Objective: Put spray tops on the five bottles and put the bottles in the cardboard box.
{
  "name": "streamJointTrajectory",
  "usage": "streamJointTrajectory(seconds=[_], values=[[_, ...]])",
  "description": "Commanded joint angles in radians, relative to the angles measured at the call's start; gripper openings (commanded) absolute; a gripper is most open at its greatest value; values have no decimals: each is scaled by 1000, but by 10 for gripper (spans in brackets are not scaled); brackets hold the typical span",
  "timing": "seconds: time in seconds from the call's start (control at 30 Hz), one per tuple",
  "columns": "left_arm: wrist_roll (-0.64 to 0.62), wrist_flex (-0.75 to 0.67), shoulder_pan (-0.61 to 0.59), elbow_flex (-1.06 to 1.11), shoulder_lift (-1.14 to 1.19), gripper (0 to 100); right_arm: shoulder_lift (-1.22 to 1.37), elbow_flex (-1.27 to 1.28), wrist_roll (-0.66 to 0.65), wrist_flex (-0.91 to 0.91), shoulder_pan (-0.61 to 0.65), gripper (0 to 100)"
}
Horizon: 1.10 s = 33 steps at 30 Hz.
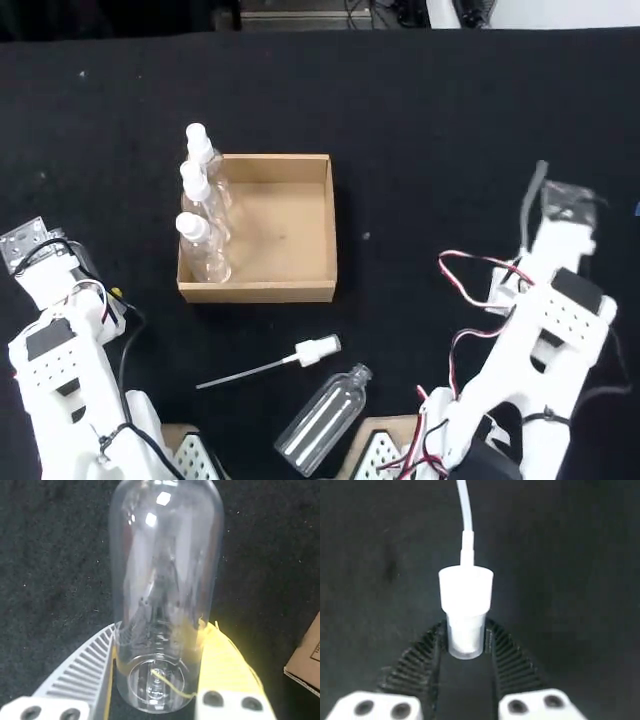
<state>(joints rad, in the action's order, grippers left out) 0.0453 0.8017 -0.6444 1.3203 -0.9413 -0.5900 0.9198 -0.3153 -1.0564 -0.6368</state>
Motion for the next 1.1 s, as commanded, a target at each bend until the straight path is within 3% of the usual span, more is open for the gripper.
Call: streamJointTrajectory(seconds=[0.0, 0.13, 0.23, 0.3, 0.43, 0.53, 0.6, 1.07], values=[[-3, -17, 4, -15, -25, 30, -35, 25, 269, 43, -28, 193], [-3, -17, 4, -15, -25, 30, -36, 16, 295, 40, 26, 312], [-3, -15, 4, -15, -25, 30, -38, -35, 184, 15, 55, 292], [-3, -15, 4, -13, -25, 30, -39, -88, -11, 11, 46, 260], [-3, -21, 8, 1, -25, 30, -35, -145, -535, 38, -57, 198], [-3, -58, 12, 19, -25, 30, -21, -143, -980, 5, -124, 215], [-3, -72, 12, 22, -25, 30, 2, -145, -1183, 3, -167, 240], [-3, -71, 12, 22, -25, 30, 262, 7, -1830, 362, -206, 282]])
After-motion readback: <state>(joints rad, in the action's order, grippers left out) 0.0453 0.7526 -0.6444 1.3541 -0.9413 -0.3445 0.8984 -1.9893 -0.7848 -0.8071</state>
